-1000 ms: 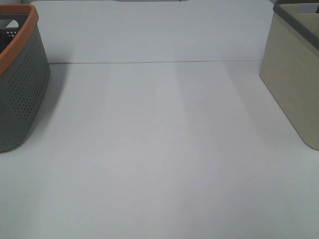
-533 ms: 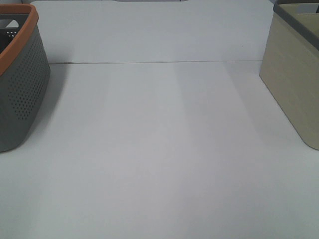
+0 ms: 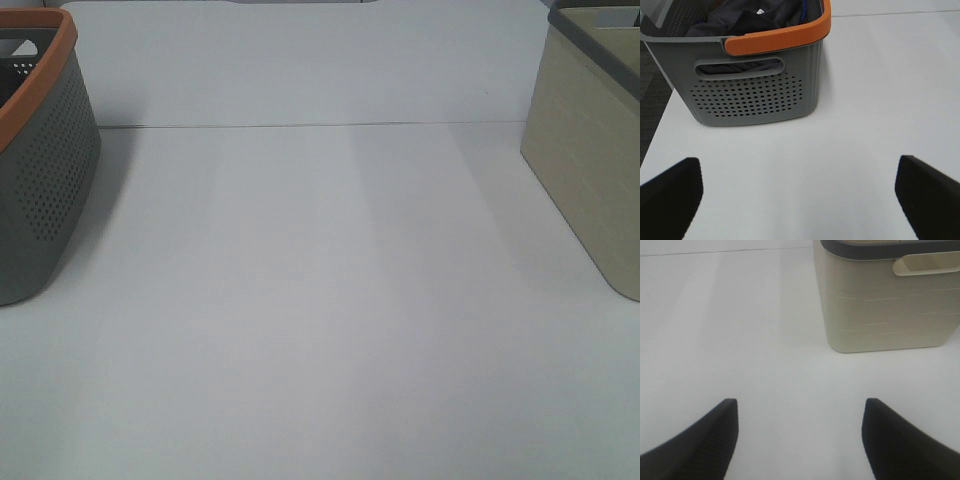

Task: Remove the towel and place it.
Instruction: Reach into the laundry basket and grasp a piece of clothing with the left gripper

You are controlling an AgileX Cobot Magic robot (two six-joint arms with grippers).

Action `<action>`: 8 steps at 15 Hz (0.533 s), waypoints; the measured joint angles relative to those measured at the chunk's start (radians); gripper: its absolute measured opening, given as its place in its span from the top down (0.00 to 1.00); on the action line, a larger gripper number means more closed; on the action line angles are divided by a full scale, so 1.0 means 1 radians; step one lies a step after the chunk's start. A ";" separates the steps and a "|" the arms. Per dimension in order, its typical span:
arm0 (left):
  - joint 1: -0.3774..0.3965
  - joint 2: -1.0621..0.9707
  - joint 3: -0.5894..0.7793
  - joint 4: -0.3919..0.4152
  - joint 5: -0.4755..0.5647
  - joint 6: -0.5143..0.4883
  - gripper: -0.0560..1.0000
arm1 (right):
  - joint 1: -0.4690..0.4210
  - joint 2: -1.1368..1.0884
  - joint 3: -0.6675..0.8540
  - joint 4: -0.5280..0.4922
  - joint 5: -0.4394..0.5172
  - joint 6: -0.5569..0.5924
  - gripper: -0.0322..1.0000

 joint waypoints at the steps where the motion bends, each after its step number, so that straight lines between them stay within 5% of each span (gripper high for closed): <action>1: 0.000 0.000 0.000 0.000 0.000 0.000 0.01 | 0.000 0.000 0.000 0.000 0.000 0.000 0.29; 8: 0.000 0.352 -0.340 0.000 0.169 0.001 0.02 | 0.000 0.000 0.000 0.000 0.000 0.000 0.29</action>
